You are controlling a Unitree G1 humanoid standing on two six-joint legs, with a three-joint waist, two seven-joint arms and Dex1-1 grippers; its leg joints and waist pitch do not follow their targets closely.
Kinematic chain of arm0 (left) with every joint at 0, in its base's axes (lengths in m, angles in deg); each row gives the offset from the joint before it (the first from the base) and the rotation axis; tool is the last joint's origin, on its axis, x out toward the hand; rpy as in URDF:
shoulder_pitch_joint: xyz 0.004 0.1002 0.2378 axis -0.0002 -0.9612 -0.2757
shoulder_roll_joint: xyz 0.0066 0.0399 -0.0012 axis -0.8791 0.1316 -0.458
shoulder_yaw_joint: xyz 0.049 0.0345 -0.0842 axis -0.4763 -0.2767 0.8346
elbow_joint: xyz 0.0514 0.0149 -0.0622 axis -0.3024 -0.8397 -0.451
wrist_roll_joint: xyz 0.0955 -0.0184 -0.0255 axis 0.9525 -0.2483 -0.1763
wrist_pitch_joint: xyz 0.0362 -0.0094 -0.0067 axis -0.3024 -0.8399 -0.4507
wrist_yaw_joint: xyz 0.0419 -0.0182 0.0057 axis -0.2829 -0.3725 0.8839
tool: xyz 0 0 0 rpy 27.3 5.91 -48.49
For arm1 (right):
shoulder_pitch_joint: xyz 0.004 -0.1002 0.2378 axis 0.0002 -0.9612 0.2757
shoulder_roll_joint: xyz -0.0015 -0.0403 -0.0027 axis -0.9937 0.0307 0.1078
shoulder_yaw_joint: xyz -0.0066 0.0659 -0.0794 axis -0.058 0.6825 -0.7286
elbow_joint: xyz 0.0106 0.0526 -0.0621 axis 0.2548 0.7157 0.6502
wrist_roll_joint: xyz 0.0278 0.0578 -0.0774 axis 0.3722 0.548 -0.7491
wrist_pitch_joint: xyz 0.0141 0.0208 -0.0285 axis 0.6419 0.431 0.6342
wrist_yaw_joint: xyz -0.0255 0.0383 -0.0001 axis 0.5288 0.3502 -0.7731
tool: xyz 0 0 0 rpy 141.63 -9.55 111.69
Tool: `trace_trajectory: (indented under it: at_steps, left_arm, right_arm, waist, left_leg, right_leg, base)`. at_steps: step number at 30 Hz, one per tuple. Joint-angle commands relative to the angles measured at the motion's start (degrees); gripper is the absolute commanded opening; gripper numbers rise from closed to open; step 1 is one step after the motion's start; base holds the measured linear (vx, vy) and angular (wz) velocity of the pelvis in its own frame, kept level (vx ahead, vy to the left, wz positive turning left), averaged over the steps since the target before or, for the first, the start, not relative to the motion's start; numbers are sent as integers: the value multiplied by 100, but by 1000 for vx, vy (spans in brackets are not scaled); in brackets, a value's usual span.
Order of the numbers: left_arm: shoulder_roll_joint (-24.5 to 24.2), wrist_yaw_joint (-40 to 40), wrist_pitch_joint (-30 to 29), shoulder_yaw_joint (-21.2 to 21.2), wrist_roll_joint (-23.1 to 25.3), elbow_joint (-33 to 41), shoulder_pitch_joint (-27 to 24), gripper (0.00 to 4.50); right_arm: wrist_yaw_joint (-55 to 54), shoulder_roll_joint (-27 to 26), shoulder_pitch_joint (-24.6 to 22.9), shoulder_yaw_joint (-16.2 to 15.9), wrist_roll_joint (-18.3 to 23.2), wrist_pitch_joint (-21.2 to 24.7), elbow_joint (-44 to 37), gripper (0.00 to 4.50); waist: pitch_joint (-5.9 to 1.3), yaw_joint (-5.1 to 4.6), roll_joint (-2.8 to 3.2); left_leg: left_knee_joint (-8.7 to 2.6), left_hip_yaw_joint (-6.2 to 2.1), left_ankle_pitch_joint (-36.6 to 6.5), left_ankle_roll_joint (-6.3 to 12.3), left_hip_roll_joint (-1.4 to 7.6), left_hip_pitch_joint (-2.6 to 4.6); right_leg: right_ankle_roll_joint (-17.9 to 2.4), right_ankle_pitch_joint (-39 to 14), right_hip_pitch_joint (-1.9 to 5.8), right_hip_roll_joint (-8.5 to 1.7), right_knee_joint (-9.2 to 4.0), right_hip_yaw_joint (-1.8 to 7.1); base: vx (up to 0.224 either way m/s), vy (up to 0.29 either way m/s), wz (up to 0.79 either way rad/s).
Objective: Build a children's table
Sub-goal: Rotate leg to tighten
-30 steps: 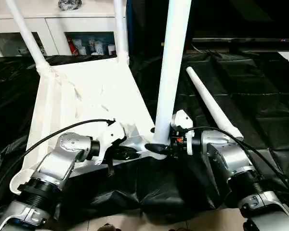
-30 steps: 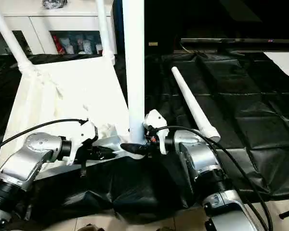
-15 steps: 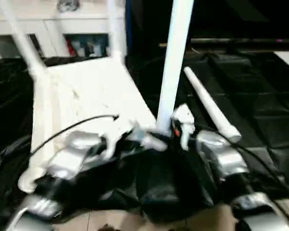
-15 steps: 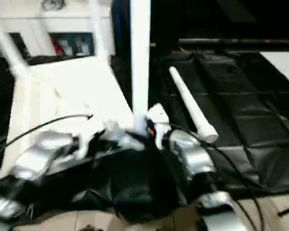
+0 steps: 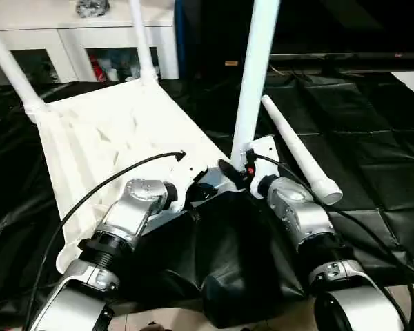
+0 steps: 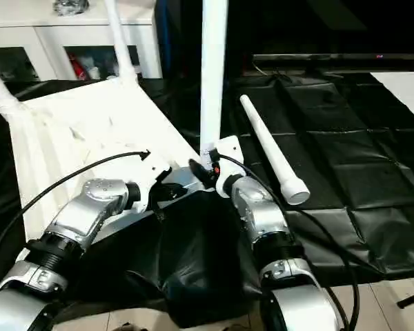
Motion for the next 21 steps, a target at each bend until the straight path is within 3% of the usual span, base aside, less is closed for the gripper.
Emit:
trace_trajectory:
  at_steps: [1,7,11,16,21]
  left_arm:
    - [111,-9,275,21,-144,265,106,0]
    - [-208,-523,328,-20,-244,529,-124,0]
    - [-435,-1000,393,-55,-389,794,-307,0]
    - [-816,-1660,346,-116,-604,1253,-600,0]
    - [-1080,-1939,391,-130,-604,1360,-735,0]
  right_arm:
    - [800,-381,-140,-623,123,138,-25,391]
    - [1382,34,-240,-735,91,98,-222,443]
    - [1928,335,-365,-846,60,34,-489,443]
    - [2974,901,-599,-1085,165,163,-1063,443]
    - [3587,1262,-656,-1186,306,406,-1329,443]
  waist:
    - [-363,7,11]
    - [-367,-38,19]
    - [-360,-59,18]
    - [-363,-13,23]
    - [-342,74,6]
  left_leg:
    - [-397,-19,-1510,118,83,33]
    - [-402,-28,-1535,139,93,26]
    - [-397,-20,-1536,165,97,22]
    - [-391,-6,-1479,250,120,37]
    - [-402,1,-1543,218,120,52]
  right_leg:
    - [-1052,-1664,298,-395,-487,240]
    - [-1077,-1625,304,-391,-478,242]
    - [-1172,-1526,300,-392,-471,248]
    - [-1205,-1419,292,-374,-452,252]
    - [-1105,-1738,281,-379,-478,254]
  base:
    - [0,0,0]
    - [0,0,0]
    - [0,0,0]
    - [0,0,0]
    - [0,0,0]
